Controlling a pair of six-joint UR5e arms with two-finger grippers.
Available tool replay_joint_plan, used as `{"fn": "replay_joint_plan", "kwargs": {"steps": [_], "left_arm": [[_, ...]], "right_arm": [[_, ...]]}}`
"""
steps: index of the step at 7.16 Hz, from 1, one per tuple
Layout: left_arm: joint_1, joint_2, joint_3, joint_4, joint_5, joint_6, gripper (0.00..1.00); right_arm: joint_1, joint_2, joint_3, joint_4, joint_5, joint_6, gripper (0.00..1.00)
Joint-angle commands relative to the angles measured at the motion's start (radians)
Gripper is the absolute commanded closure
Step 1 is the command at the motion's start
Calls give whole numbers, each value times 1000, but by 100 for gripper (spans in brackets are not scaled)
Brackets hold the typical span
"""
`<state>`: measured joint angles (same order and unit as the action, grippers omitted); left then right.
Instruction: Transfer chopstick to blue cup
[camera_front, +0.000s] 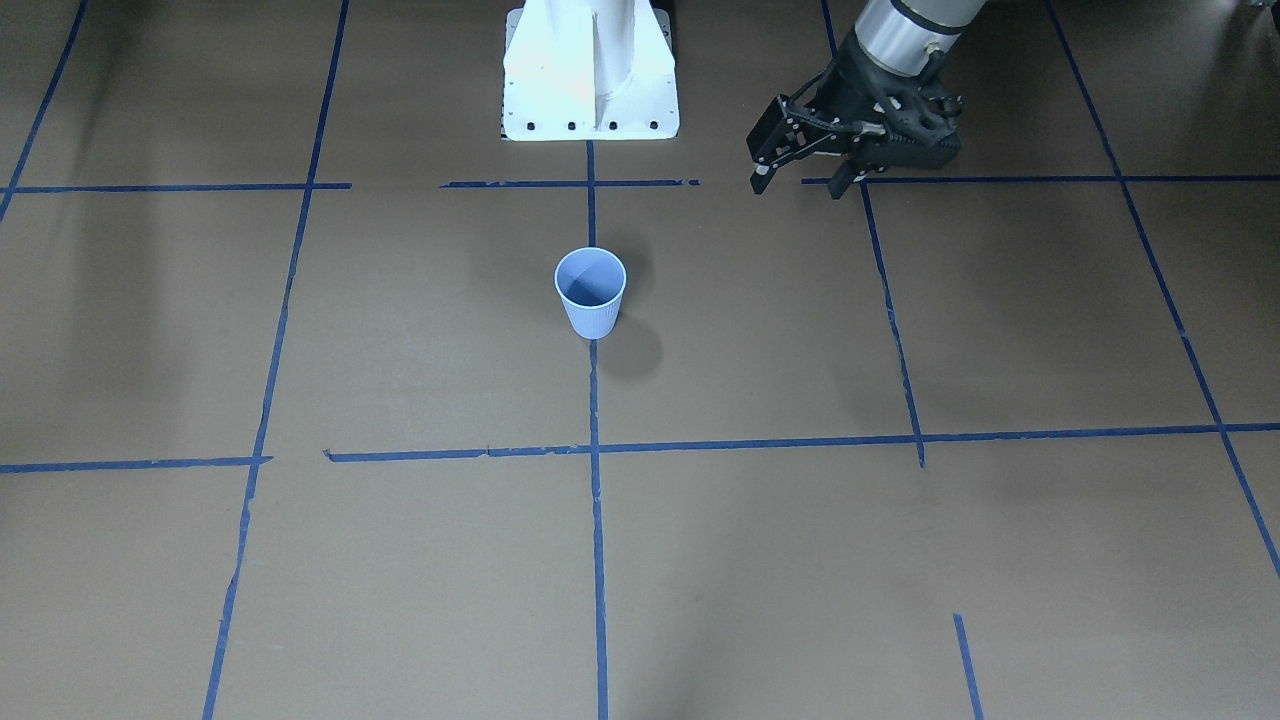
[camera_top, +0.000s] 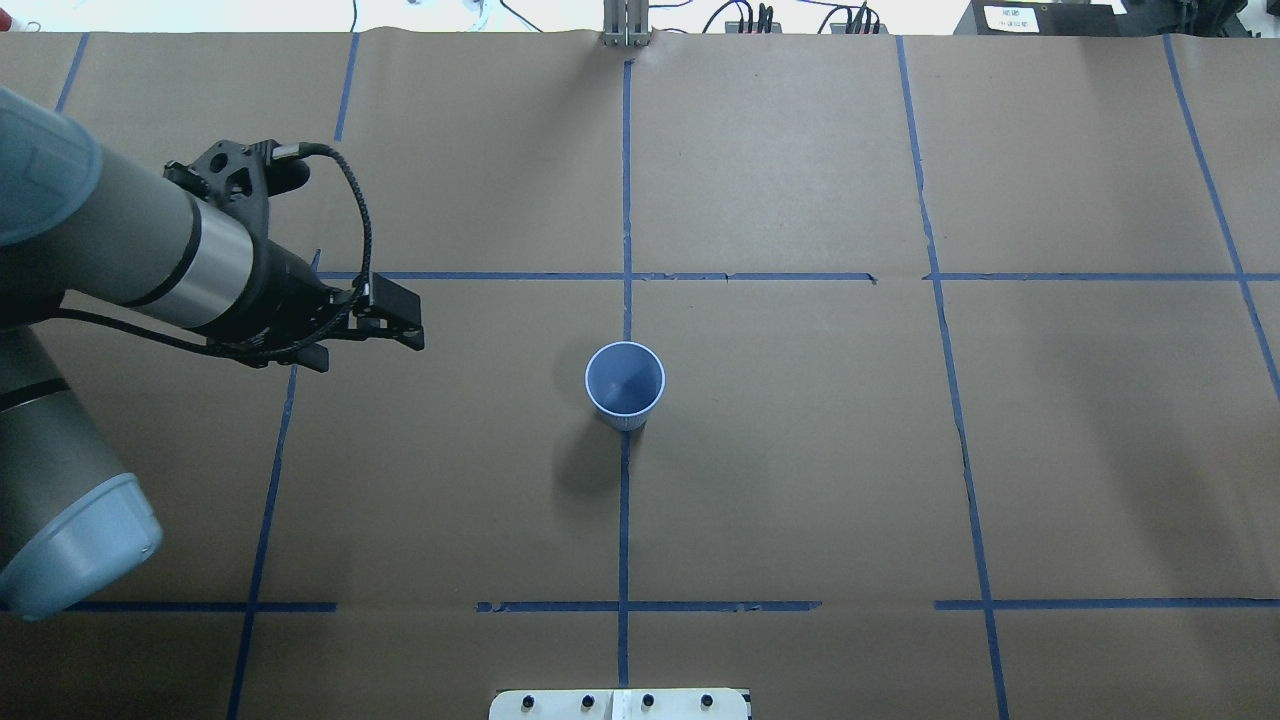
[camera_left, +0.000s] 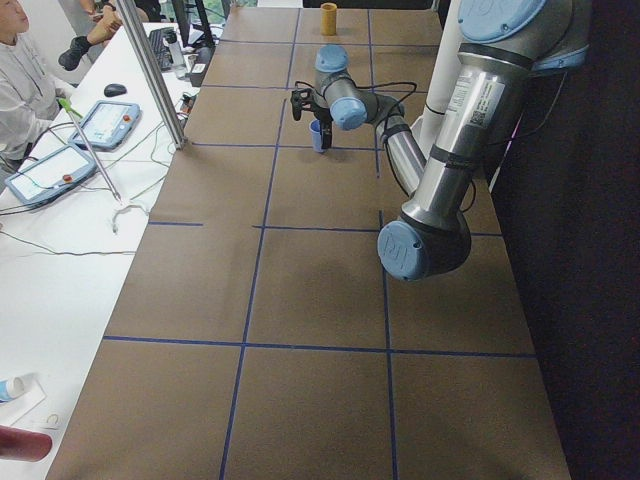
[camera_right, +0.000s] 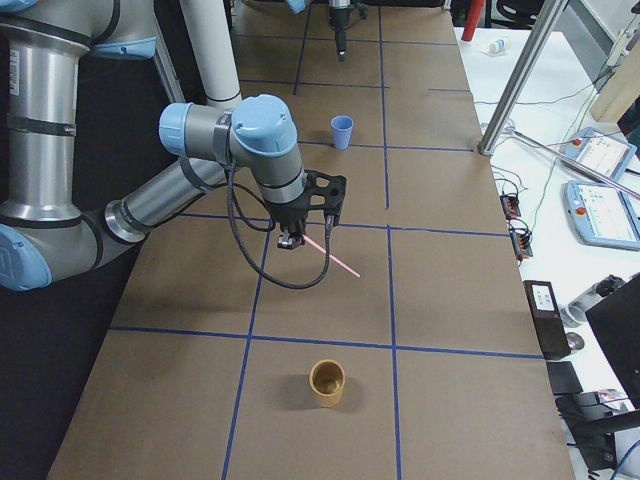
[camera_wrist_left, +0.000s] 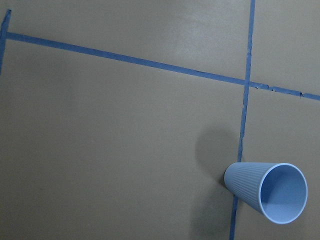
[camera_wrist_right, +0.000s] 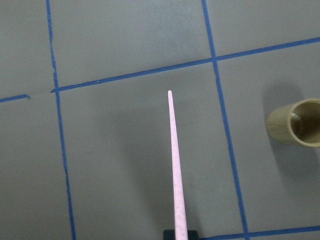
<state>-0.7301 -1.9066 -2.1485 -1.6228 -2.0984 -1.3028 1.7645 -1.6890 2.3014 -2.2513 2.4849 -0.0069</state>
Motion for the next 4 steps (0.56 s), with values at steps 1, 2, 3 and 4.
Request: {"fn": "replay_joint_plan", "kwargs": {"steps": [1, 2, 3, 4], "left_arm": [[-21, 56, -16, -2, 0, 10, 0], [-26, 70, -16, -2, 3, 10, 0], [-34, 83, -16, -2, 5, 23, 0], [-48, 108, -17, -2, 3, 72, 0]], "right_arm": [[-167, 188, 1, 2, 92, 342, 95], [-260, 295, 1, 3, 94, 520, 95], [-372, 392, -3, 12, 95, 703, 94], [-498, 484, -13, 88, 92, 930, 94]]}}
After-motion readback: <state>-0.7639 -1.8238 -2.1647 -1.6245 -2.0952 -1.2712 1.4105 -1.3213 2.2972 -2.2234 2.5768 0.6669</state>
